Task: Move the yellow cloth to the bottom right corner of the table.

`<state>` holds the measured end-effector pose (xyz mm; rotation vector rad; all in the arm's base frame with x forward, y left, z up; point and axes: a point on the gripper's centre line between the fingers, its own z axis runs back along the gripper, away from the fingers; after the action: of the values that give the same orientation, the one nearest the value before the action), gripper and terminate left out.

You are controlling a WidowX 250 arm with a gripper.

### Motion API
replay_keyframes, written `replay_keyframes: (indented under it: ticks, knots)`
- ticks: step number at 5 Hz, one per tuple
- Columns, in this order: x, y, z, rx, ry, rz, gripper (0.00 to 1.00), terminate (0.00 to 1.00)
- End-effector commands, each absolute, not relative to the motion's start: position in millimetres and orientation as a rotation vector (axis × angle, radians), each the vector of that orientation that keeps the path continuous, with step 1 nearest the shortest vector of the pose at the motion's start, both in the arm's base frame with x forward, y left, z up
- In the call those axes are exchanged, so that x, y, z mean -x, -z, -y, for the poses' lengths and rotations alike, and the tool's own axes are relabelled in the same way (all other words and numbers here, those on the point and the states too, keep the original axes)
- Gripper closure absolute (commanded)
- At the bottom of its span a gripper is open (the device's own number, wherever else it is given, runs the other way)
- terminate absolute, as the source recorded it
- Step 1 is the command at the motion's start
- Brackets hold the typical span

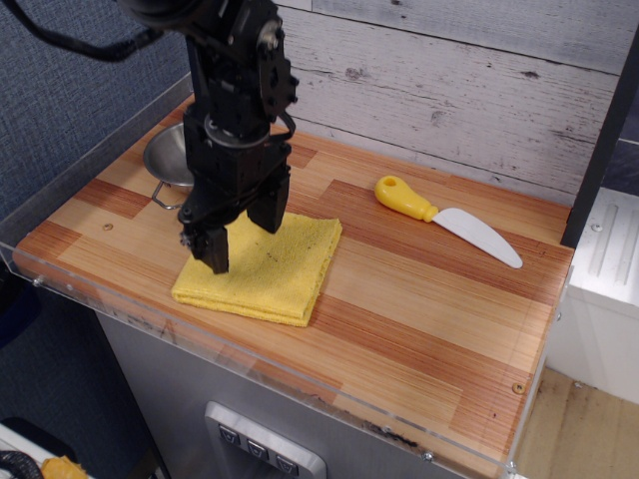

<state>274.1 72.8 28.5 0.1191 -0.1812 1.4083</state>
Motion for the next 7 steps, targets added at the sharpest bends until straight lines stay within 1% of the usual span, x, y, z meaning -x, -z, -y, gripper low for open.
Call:
replay_keyframes:
  ticks: [1, 2, 3, 4, 5, 6, 7]
  knots:
    - [-273.5, -14.6, -74.5, -0.148, -1.438, 0.252, 0.00, 0.00]
    - [-277.0, -10.9, -74.6, -0.165, -1.433, 0.248, 0.00, 0.00]
    - [-278.4, -12.8, -64.4, -0.161, -1.415, 0.232, 0.00, 0.00]
    - [-279.5, -11.6, -50.3, -0.123, -1.392, 0.208, 0.00, 0.00]
    - [-281.1, -16.1, -36.0, -0.090, -1.369, 0.202, 0.00, 0.00]
    - [-281.4, -20.2, -17.1, -0.060, -1.330, 0.197, 0.00, 0.00]
    - [-278.7, -21.7, 9.8, -0.035, -1.262, 0.189, 0.00, 0.00]
